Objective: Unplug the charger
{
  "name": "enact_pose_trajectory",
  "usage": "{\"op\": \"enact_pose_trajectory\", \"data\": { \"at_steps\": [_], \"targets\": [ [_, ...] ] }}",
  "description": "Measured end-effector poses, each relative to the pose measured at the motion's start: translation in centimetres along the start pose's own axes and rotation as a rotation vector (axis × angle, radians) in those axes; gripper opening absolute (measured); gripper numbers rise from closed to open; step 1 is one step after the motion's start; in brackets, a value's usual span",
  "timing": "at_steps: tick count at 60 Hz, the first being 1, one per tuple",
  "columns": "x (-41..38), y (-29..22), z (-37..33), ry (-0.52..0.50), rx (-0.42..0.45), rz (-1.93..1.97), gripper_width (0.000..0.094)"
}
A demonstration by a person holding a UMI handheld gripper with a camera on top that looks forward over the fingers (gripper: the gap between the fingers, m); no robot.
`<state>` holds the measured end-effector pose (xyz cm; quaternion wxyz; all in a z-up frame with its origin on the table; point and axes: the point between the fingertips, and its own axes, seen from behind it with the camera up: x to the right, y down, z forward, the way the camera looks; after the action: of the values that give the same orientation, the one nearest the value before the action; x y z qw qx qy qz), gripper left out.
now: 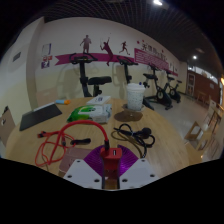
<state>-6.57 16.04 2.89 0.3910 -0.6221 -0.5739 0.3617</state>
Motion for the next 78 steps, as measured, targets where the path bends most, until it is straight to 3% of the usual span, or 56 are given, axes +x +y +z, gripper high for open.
{"op": "enact_pose_trajectory", "data": {
  "at_steps": [2, 6, 9, 13, 19, 29, 37, 44, 51, 54, 78],
  "targets": [
    [0.2, -1.6, -0.8, -0.009, 0.034, 0.036, 0.0158],
    [2.3, -10.2, -3.8, 0.042, 0.227, 0.029, 0.0156],
    [3.8, -14.3, -5.2, 0.047, 0.274, 0.085, 0.0154],
    [6.5, -16.6, -5.3, 0.045, 0.233, 0.173, 0.0154],
    [10.3, -15.4, -4.3, 0.087, 0.120, 0.143, 0.0153],
    [13.1, -4.2, -1.6, 0.090, -0.205, 0.099, 0.0164],
    [13.2, 1.4, -0.4, 0.076, -0.346, 0.066, 0.0227],
    [12.9, 2.9, -0.4, 0.049, -0.392, 0.074, 0.0363],
    [13.3, 2.4, -2.6, 0.059, -0.394, 0.060, 0.0879],
    [13.3, 1.4, -4.2, 0.058, -0.372, 0.054, 0.0837],
    [9.4, -6.3, -28.0, -0.005, -0.289, 0.024, 0.0852]
  ]
}}
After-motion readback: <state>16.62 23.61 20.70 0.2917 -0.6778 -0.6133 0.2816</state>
